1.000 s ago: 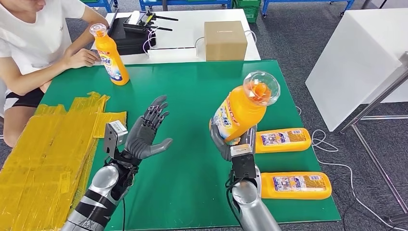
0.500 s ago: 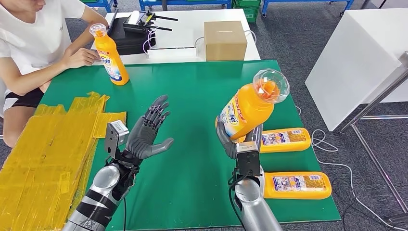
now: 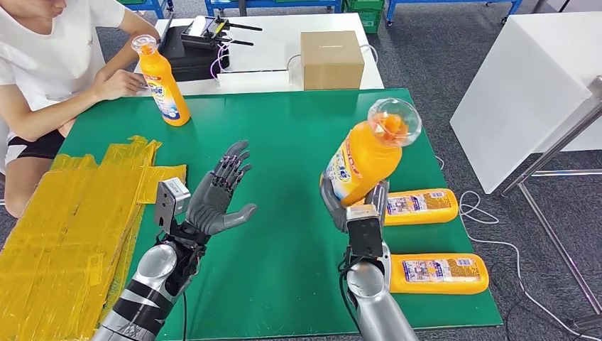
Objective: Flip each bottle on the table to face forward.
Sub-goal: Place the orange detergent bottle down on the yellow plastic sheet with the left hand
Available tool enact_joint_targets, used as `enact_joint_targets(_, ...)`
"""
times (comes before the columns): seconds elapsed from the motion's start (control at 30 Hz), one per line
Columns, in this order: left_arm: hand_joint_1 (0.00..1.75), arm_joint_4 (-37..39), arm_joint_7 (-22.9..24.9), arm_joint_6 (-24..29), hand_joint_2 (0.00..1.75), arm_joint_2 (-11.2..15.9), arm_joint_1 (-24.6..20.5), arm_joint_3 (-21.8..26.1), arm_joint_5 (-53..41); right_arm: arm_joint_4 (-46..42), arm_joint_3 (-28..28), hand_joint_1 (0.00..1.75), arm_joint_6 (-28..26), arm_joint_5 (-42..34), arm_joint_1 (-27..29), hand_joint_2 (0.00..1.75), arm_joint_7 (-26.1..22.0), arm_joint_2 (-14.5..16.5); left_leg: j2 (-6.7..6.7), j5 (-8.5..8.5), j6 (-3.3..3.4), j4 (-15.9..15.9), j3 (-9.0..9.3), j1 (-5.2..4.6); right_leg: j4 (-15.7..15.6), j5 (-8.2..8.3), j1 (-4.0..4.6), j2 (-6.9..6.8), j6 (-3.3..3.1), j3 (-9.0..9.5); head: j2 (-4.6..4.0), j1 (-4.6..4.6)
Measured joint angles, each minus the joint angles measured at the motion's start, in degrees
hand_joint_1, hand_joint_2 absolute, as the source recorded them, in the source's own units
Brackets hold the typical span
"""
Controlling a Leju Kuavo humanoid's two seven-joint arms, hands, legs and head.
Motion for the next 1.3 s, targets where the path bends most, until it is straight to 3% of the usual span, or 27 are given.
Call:
enact_joint_targets(0.23, 0.00, 0.00, 0.14, -1.60, 1.75, -0.45, -0.52, -0.04, -0.01, 8.45, 4.07, 1.75, 3.59, 15.60, -4.97, 1.75, 9.45, -0.07, 0.00, 0.01, 0.00, 0.00, 0.00, 0.01, 0.02, 0.00, 0.00, 0.00, 0.00, 0.00, 0.00, -0.01)
enact_joint_targets(0.4, 0.00, 0.23, 0.72, -3.09, 1.75, -1.04, -1.46, 0.21, 0.37, 17.20, 11.19, 1.75, 10.61, 29.61, -9.77, 1.75, 17.92, 0.31, -0.01, 0.01, 0.00, 0.00, 0.00, 0.03, 0.03, 0.00, 0.02, 0.00, 0.00, -0.01, 0.00, -0.01)
enact_joint_targets(0.63, 0.00, 0.87, 0.84, -3.37, 1.75, -1.14, -1.63, 1.90, 0.42, 24.41, 15.23, 1.75, 12.16, 31.42, -13.59, 1.75, 18.90, 0.93, 0.02, 0.01, 0.00, 0.00, -0.01, 0.01, 0.02, 0.00, 0.01, 0.00, 0.00, -0.02, 0.00, -0.01)
enact_joint_targets(1.0, 0.03, 1.37, 0.87, -3.74, 1.75, -1.21, -1.74, 3.21, 0.28, 27.20, 16.99, 1.75, 14.06, 32.12, -14.70, 1.75, 18.37, 1.13, 0.05, 0.01, 0.00, 0.01, -0.01, 0.00, 0.01, 0.00, 0.01, 0.00, 0.00, -0.04, 0.00, -0.02)
enact_joint_targets(1.13, 1.68, 1.63, 0.85, -3.67, 1.75, -1.22, -1.74, 3.26, 0.09, 27.62, 17.27, 1.75, 14.06, 32.15, -14.78, 1.75, 18.07, 1.15, 0.06, 0.01, 0.00, 0.01, -0.01, 0.00, 0.02, 0.00, 0.01, 0.00, 0.00, -0.04, 0.00, -0.02)
enact_joint_targets(1.17, 1.75, 1.66, 0.84, -3.57, 1.75, -1.22, -1.74, 3.29, -0.01, 27.67, 17.31, 1.75, 14.06, 32.13, -14.80, 1.75, 18.03, 1.15, 0.06, 0.01, 0.00, 0.01, -0.01, 0.00, 0.02, 0.00, 0.02, 0.01, 0.00, -0.04, 0.00, -0.01)
enact_joint_targets(1.3, 1.75, 1.67, 0.77, -2.95, 1.75, -1.36, -1.73, 3.64, -0.25, 27.69, 17.32, 1.75, 13.99, 32.06, -14.78, 1.75, 18.02, 1.15, 0.06, 0.01, 0.00, 0.01, -0.01, 0.00, 0.02, 0.00, 0.01, 0.00, 0.00, -0.04, 0.00, -0.01)
